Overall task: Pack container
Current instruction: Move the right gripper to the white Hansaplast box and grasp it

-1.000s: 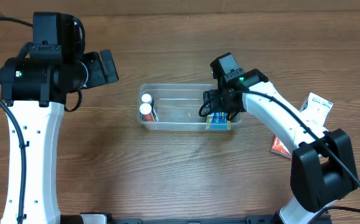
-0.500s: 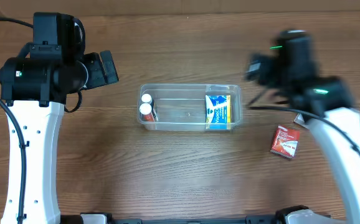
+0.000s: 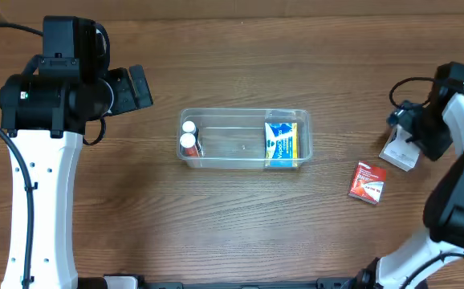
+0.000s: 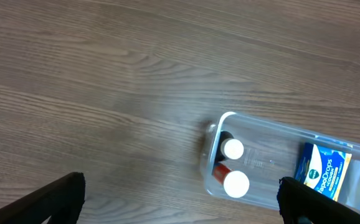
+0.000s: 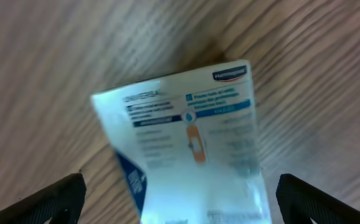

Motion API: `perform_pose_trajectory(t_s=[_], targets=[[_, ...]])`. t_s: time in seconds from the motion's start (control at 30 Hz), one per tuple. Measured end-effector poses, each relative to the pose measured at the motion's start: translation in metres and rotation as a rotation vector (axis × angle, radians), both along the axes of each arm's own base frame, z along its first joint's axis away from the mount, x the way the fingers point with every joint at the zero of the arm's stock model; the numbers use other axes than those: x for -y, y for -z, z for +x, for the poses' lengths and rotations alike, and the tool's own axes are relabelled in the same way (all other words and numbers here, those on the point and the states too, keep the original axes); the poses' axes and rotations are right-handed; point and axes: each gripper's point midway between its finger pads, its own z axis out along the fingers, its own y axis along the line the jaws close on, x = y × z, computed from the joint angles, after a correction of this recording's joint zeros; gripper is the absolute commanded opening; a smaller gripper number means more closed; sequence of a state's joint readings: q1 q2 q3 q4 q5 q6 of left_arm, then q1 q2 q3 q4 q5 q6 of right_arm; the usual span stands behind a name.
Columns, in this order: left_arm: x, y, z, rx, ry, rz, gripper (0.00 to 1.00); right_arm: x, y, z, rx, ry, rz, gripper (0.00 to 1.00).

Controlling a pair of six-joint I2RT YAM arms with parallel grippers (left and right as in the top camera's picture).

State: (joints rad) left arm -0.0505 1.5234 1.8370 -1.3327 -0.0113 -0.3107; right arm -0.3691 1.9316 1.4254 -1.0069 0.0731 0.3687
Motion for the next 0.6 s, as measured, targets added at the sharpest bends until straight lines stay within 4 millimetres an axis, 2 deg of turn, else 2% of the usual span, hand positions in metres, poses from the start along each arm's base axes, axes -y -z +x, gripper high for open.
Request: perform_pose_trajectory(t_s=[0.2, 0.3, 0.6], targets=[[0.000, 0.000, 0.000, 0.000, 0.000, 0.000, 1.00, 0.009, 0.030, -0.010, -0.069, 0.032, 0.035, 1.00], [0.000, 0.000, 0.000, 0.000, 0.000, 0.000, 1.00, 0.008, 0.042, -0.013, -0.100, 0.032, 0.048, 1.00], [0.000, 0.000, 0.000, -0.002, 0.000, 0.000, 1.00, 0.007, 0.043, -0.011, -0.092, 0.026, 0.059, 0.75]])
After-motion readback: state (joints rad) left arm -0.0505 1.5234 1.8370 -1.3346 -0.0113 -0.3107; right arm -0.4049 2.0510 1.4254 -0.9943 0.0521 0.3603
